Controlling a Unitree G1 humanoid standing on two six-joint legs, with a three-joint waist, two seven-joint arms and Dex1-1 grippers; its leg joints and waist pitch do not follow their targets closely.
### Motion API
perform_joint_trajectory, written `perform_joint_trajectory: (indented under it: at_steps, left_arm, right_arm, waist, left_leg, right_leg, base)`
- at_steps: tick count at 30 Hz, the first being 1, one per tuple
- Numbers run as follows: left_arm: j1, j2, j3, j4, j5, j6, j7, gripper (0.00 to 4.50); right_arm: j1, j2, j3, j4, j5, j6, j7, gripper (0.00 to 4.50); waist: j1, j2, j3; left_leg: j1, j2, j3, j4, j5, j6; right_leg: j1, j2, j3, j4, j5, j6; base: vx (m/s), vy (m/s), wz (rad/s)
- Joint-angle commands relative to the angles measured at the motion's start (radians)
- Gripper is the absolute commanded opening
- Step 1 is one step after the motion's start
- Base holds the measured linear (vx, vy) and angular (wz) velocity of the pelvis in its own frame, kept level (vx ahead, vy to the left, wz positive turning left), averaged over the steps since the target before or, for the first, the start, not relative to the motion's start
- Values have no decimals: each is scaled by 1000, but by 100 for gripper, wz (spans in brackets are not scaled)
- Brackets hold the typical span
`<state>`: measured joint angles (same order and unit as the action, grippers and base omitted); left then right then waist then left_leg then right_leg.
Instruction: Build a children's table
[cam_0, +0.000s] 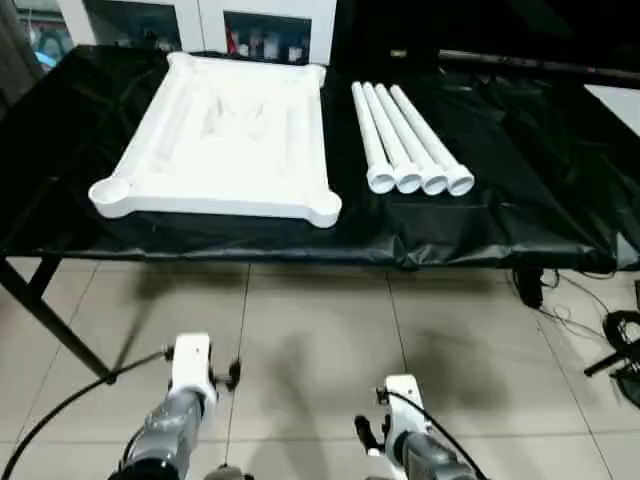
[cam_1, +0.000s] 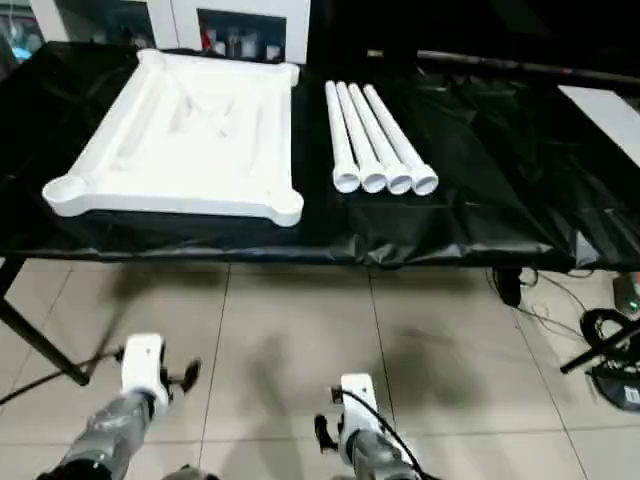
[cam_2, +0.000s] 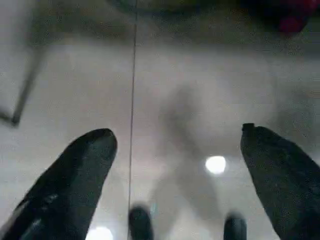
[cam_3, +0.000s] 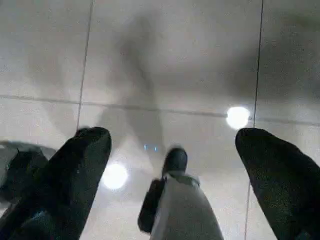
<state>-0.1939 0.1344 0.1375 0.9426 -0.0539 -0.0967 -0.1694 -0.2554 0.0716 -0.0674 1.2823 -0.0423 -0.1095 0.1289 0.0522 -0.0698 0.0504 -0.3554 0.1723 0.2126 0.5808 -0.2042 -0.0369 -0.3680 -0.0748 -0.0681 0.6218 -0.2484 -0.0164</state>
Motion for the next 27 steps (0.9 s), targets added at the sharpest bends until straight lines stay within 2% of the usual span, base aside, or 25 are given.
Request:
perform_joint_trajectory:
  at_steps: [1,2,3,4,5,7,8,9,11,13,14,15,16,18,19,21,22,23,24,25,26,27]
  left_arm:
    - [78,-8,-29,-162,3,-13,-20,449]
    - [106,-7,-37,-223,5,-17,-23,449]
    - [106,-7,-37,-223,5,-17,-23,449]
    - [106,-7,-37,-223,5,-17,-23,449]
    - [158,7,-57,-337,19,-18,-24,449]
    - [224,33,-70,-495,27,1,-36,449]
    - [280,55,-69,-639,19,37,-57,449]
    - [280,55,-69,-639,19,37,-57,449]
    - [318,68,-73,-745,17,71,-74,449]
    - [351,81,-91,-858,17,109,-97,449]
    - [360,88,-98,-940,6,135,-107,449]
    - [359,89,-96,-960,0,141,-107,449]
    - [358,91,-95,-985,-6,147,-105,449]
    - [350,94,-89,-1029,-14,152,-97,449]
    - [339,97,-82,-1069,-25,171,-89,449]
    - [294,104,-57,-1139,-39,231,-67,449]
    - [284,104,-52,-1144,-40,239,-62,449]
    - [240,102,-28,-1157,-45,261,-41,449]
    - [225,100,-20,-1157,-46,263,-33,449]
    - [181,87,4,-1144,-59,268,-6,449]
    - [147,74,24,-1129,-74,273,19,449]
    - [127,65,36,-1117,-75,263,40,449]
  right_arm:
    - [25,-89,-16,-222,59,17,137,450]
    - [39,-129,-23,-316,83,29,194,450]
    - [39,-129,-23,-316,83,29,194,450]
    - [39,-129,-23,-316,83,29,194,450]
    - [93,-161,-12,-467,103,29,262,450]
    - [169,-190,6,-653,123,32,320,450]
    - [231,-217,12,-835,163,59,364,450]
    - [231,-217,12,-835,163,59,364,450]
    - [265,-234,12,-962,195,88,383,450]
    - [302,-253,13,-1114,233,133,402,450]
    - [336,-278,28,-1261,286,191,418,450]
    - [343,-285,34,-1298,298,209,420,450]
    - [350,-289,36,-1334,308,225,421,450]
    - [353,-293,33,-1392,323,253,414,450]
    - [349,-292,27,-1432,327,276,402,450]
    - [309,-266,-12,-1498,354,351,337,450]
    - [299,-261,-19,-1503,353,359,320,450]
    - [259,-241,-44,-1514,346,387,252,450]
    - [246,-235,-52,-1513,343,392,232,450]
    - [208,-231,-54,-1496,305,384,184,450]
    - [181,-229,-50,-1479,280,367,161,450]
    - [164,-234,-41,-1458,250,349,151,450]
  waist:
    - [5,4,-43]
    - [6,5,-42]
    - [6,5,-42]
    - [7,5,-38]
    - [13,5,-34]
    - [14,3,-30]
    - [19,1,-27]
    - [15,-2,-28]
    - [9,-6,-27]
    - [12,-3,-25]
    - [13,-3,-25]
    - [12,-2,-27]
    - [12,0,-27]
    - [9,0,-28]
    - [8,3,-25]
    - [6,2,-29]
    - [4,1,-29]
    - [1,-6,-30]
    - [0,-3,-28]
    - [1,-1,-31]
    - [-1,-6,-29]
    - [-1,-6,-29]
  left_leg:
    - [6,99,-41,-66,-143,90]
    - [6,100,-43,-67,-134,104]
    - [8,98,-41,-67,-139,107]
    - [9,98,-41,-69,-160,98]
    - [8,100,-45,-73,-201,83]
    - [10,103,-47,-78,-244,55]
    - [10,104,-49,-83,-266,45]
    - [10,103,-49,-84,-273,42]
    - [11,95,-48,-83,-278,31]
    - [10,98,-49,-85,-259,30]
    - [11,97,-50,-85,-251,30]
    - [13,97,-50,-85,-240,30]
    - [12,94,-48,-83,-219,31]
    - [8,91,-49,-83,-208,29]
    - [10,89,-47,-83,-217,23]
    - [11,87,-48,-82,-209,11]
    - [12,85,-47,-81,-205,7]
    - [12,82,-47,-79,-189,2]
    - [10,80,-48,-81,-186,-3]
    - [11,78,-48,-77,-180,-11]
    - [13,75,-45,-76,-175,-26]
    - [13,75,-45,-76,-175,-26]
  right_leg:
    - [34,-109,69,-67,54,-249]
    - [32,-106,68,-65,69,-240]
    - [31,-100,66,-66,61,-238]
    - [26,-100,67,-72,20,-228]
    - [28,-104,69,-80,-38,-210]
    - [25,-100,70,-88,-95,-184]
    - [24,-100,72,-90,-117,-171]
    - [24,-96,71,-90,-126,-166]
    - [17,-90,72,-96,-174,-165]
    - [19,-88,73,-92,-155,-154]
    - [20,-84,72,-92,-141,-145]
    - [20,-82,72,-89,-125,-143]
    - [19,-79,71,-87,-88,-140]
    - [20,-79,72,-86,-72,-140]
    - [17,-78,73,-88,-77,-142]
    - [19,-75,72,-84,-63,-148]
    - [17,-73,73,-82,-59,-148]
    - [18,-72,72,-80,-58,-148]
    - [18,-73,72,-81,-74,-144]
    - [19,-72,72,-82,-84,-135]
    - [15,-69,72,-81,-95,-129]
    - [15,-69,72,-81,-95,-129]
  base:
    - [0,0,0]
    - [0,0,0]
    - [0,0,0]
    - [0,0,0]
    - [0,0,0]
    - [0,0,0]
    - [0,0,0]
    - [0,0,0]
    - [0,0,0]
    - [0,0,0]
    - [0,0,0]
    - [0,0,0]
    - [0,0,0]
    - [0,0,0]
    - [0,0,0]
    - [0,0,0]
    - [0,0,0]
    - [0,0,0]
    - [0,0,0]
    - [0,0,0]
    - [0,0,0]
    - [0,0,0]
